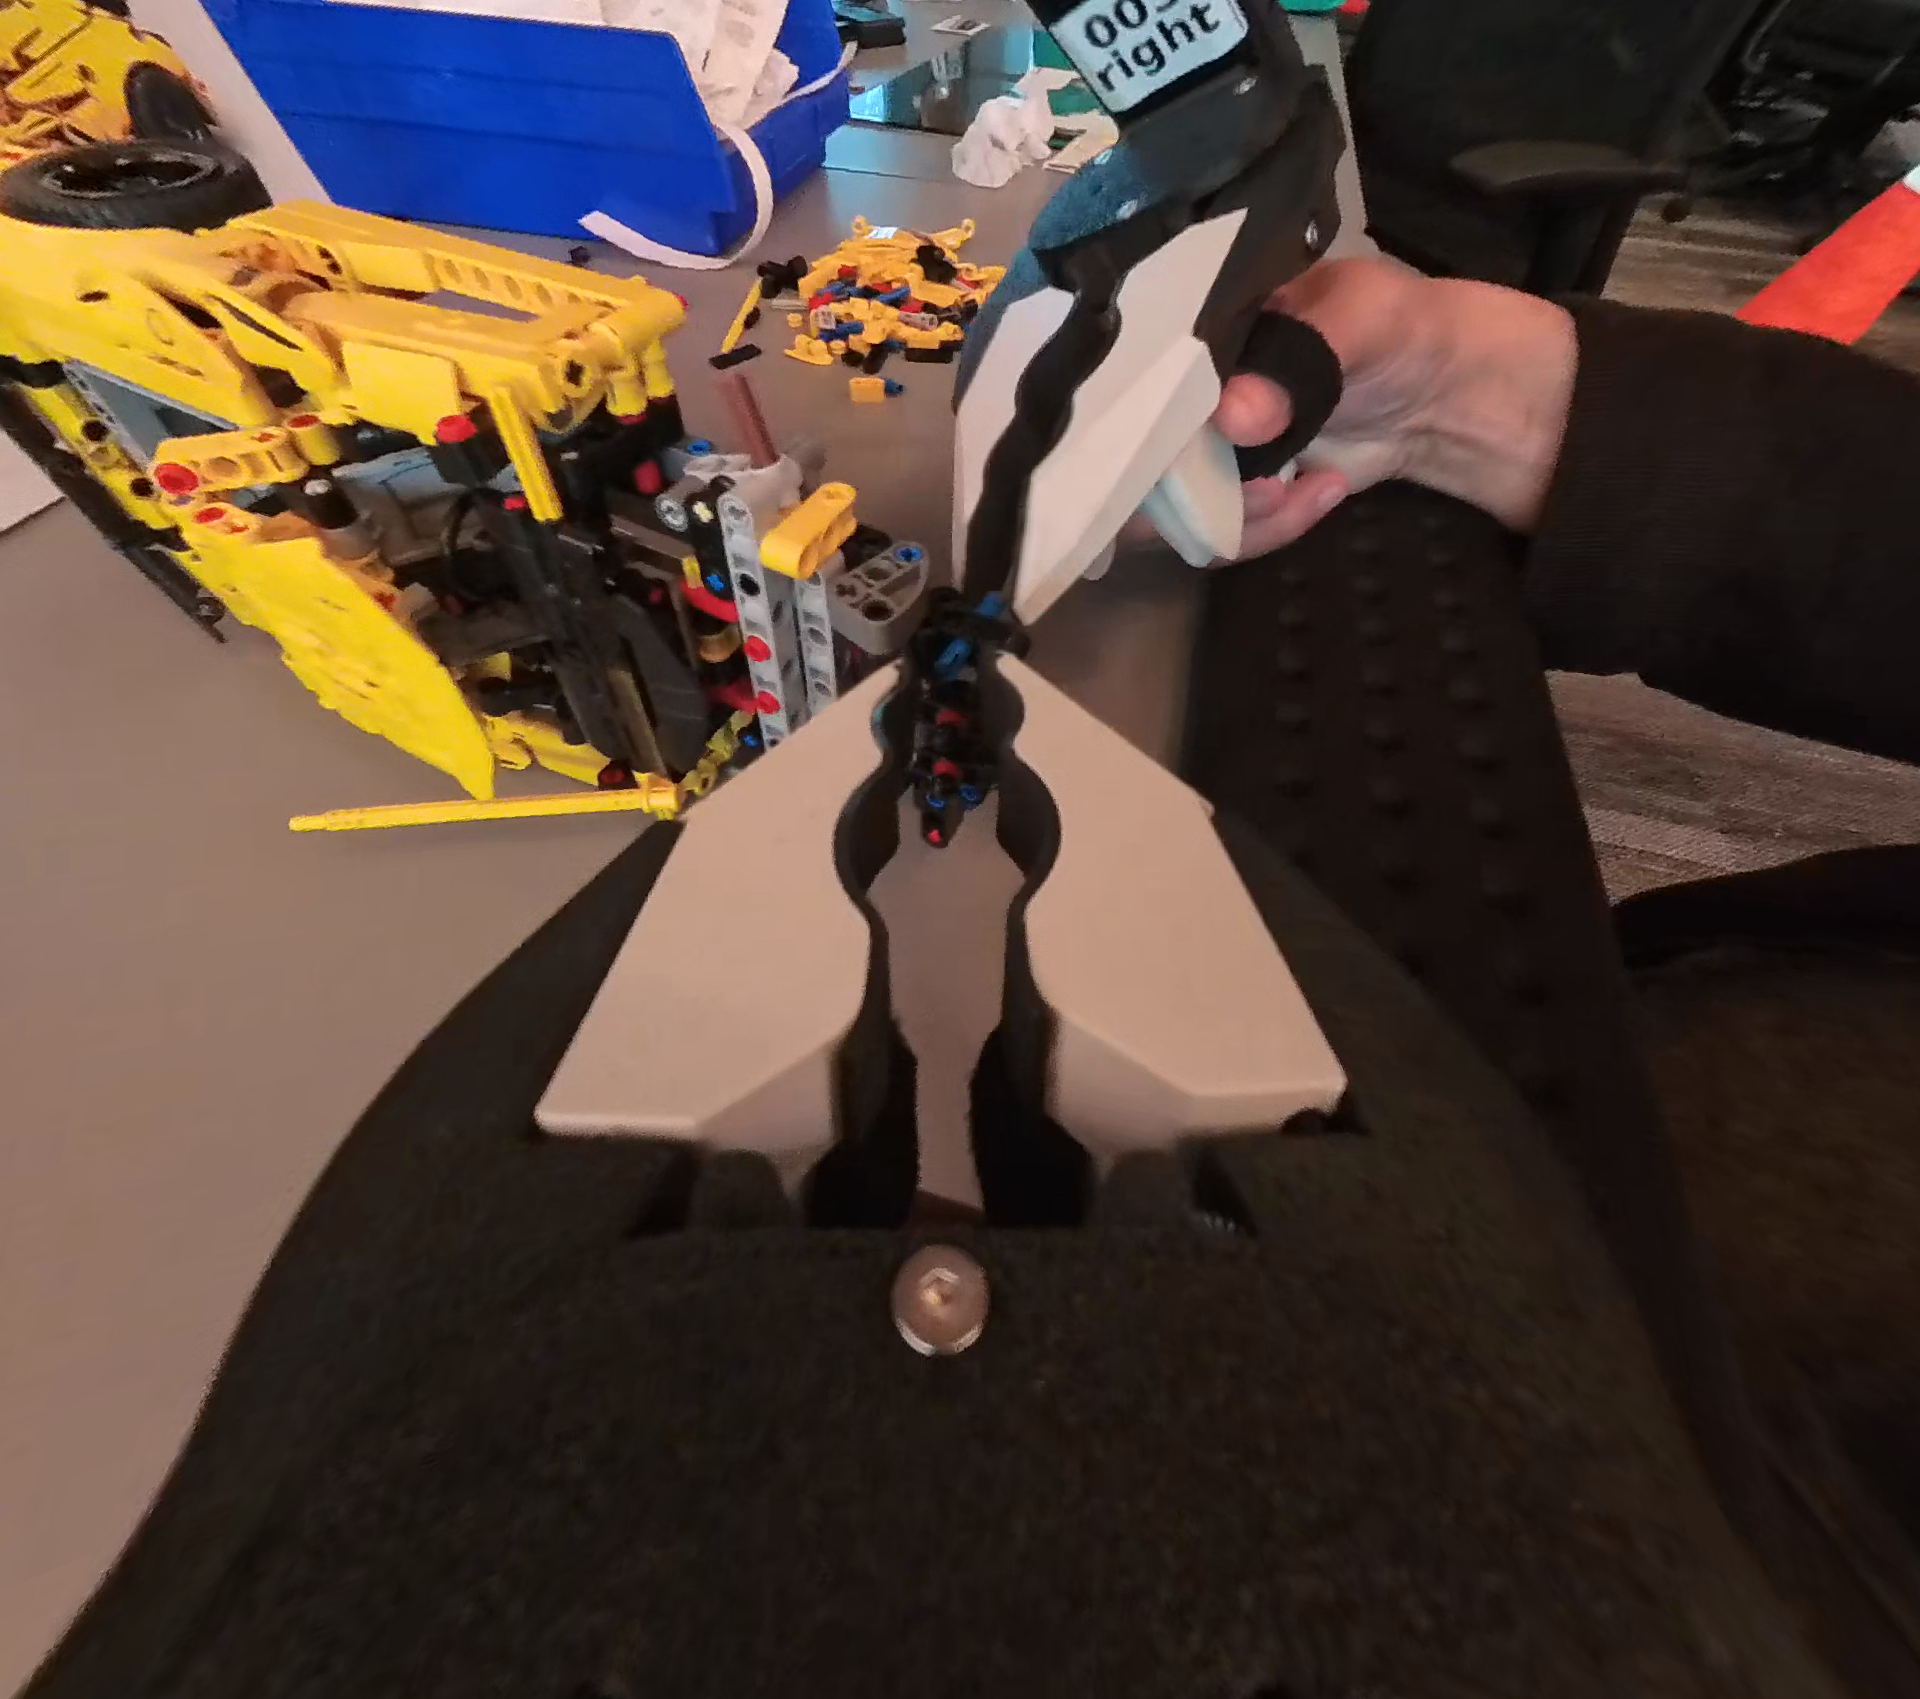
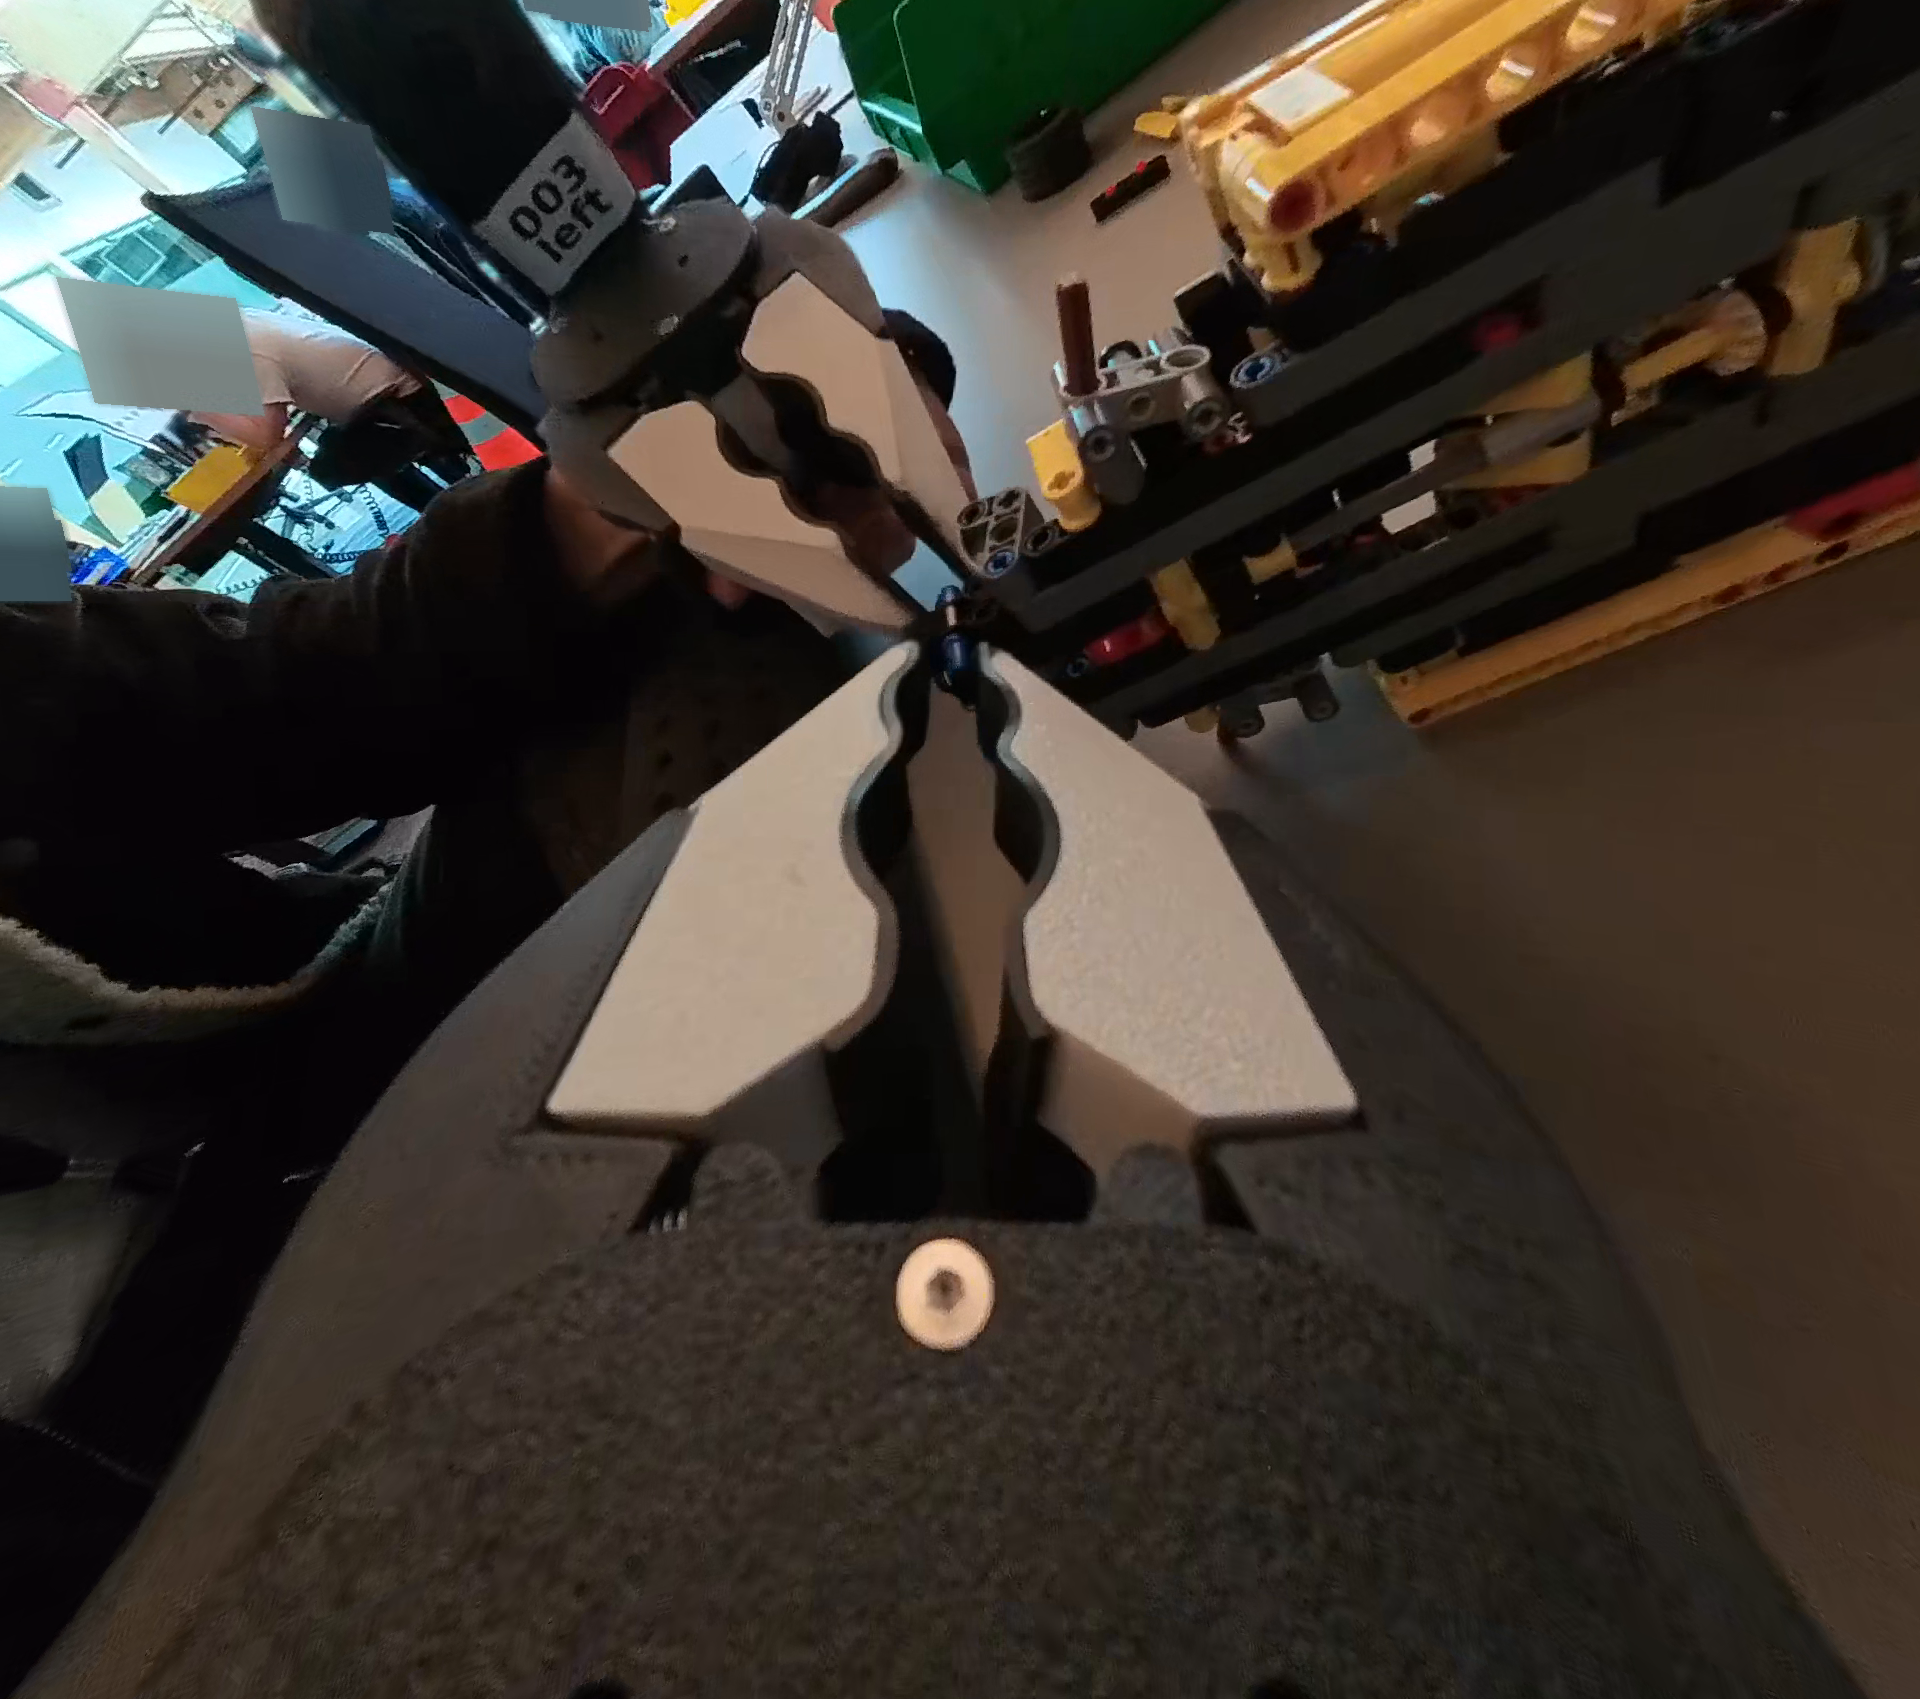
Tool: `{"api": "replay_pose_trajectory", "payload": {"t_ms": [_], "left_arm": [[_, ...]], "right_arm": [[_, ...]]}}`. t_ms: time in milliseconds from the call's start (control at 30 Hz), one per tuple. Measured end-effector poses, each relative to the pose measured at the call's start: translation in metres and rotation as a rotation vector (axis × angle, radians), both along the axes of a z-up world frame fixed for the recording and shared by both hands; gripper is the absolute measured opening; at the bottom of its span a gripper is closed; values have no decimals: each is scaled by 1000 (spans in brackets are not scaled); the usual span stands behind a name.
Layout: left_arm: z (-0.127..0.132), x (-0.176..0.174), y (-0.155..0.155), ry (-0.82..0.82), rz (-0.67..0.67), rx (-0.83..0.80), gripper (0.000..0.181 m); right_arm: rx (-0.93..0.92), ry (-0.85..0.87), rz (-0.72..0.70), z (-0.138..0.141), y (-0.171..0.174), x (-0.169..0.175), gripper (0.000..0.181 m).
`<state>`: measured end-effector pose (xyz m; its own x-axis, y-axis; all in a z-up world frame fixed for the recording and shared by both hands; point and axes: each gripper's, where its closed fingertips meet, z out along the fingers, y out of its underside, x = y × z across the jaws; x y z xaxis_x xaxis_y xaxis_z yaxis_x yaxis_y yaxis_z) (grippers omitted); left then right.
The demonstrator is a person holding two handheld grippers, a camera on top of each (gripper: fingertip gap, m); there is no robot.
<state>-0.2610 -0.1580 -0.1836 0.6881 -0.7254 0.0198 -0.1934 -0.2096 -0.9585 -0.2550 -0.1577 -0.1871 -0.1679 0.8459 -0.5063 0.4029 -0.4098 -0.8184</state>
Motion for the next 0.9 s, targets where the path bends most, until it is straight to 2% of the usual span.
{"api": "replay_pose_trajectory", "payload": {"t_ms": [300,367,400,433,467,633,700,900], "left_arm": [[0,0,0,100,49,81,11],[1,-1,-1,86,34,53,12],[3,-4,-1,68,43,44,17],[8,-8,0,47,64,50,43],[10,-9,-1,33,59,57,46],[-3,10,1,87,38,51,47],[-5,9,6,114,70,63,46],[-5,10,5,143,32,82,40]], "right_arm": [[3,-5,-4,-1,1,1,3],[6,-5,2,-1,0,1,3],[8,-5,7,-1,-1,1,3],[9,-3,12,-1,-2,2,3],[10,-2,22,-1,-4,2,3],[11,-6,60,-1,-12,1,3],[3,-4,60,-1,-12,1,3],[14,-4,61,-1,-12,1,3]]}}
